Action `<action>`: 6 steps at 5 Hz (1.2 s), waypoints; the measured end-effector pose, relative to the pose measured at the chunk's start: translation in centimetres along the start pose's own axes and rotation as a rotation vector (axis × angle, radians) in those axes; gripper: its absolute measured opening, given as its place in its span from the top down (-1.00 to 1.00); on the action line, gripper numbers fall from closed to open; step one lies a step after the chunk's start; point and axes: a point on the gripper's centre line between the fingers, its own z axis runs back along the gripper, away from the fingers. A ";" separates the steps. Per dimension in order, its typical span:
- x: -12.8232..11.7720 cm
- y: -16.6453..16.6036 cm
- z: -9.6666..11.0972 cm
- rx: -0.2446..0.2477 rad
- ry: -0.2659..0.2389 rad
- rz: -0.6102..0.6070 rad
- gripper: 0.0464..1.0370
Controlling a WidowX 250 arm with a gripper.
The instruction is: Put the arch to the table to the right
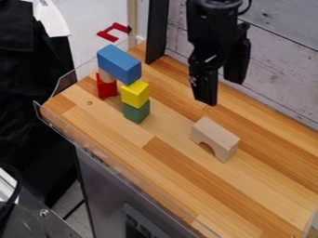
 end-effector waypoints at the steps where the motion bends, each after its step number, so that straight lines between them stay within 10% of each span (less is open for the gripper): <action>1: 0.8 1.0 1.3 0.012 -0.061 -0.035 -0.92; 3: 2.0 1.8 3.3 0.081 -0.118 -0.243 -0.92; 6: 3.3 2.5 1.6 0.166 -0.110 -0.085 -0.92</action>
